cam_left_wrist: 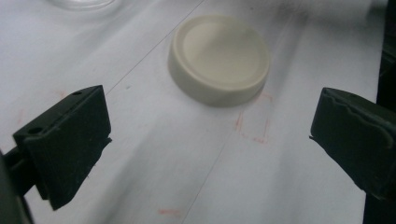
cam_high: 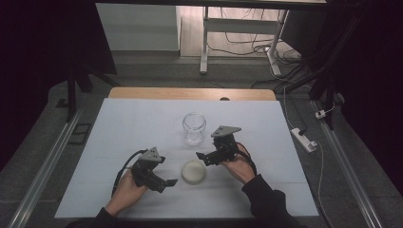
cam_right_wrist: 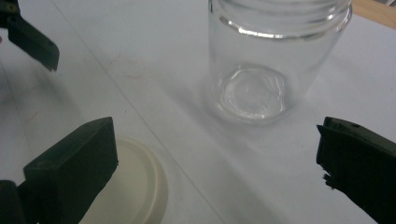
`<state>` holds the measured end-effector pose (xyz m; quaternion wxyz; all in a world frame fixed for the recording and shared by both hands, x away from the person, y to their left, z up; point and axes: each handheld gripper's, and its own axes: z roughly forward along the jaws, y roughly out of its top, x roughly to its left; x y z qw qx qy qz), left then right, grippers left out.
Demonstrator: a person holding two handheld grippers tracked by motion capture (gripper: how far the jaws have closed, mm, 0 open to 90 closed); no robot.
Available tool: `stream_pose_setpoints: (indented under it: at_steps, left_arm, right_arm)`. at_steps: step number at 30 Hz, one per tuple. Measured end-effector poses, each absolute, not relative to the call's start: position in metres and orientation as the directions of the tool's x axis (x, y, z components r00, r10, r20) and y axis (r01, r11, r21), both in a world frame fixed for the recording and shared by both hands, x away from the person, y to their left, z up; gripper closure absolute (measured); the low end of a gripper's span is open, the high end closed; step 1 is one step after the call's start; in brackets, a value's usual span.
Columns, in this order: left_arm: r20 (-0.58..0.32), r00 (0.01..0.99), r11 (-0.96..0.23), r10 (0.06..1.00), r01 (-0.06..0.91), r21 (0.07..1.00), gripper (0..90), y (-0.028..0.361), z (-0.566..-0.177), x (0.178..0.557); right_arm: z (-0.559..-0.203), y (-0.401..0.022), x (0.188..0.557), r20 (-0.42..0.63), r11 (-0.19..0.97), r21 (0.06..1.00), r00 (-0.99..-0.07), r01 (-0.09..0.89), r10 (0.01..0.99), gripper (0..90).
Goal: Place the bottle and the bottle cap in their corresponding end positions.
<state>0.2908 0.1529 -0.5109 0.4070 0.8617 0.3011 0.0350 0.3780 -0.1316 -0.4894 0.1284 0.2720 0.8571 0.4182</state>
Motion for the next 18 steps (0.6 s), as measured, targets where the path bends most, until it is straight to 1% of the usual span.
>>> stream_pose_setpoints:
  at_steps: [10, 18]
  left_arm:
    - [-0.194, 0.794, -0.468, 0.575, 0.515, 0.718, 0.0, 0.172, -0.51, 0.281]
    - [-0.186, 0.776, -0.45, 0.603, 0.523, 0.724, 0.0, 0.189, -0.509, 0.268]
  right_arm:
    - [-0.491, -0.15, 0.355, -0.002, 0.494, 0.796, -0.816, 0.349, 0.579, 0.0]
    - [-0.492, -0.166, 0.339, -0.004, 0.501, 0.787, -0.809, 0.36, 0.588, 0.0]
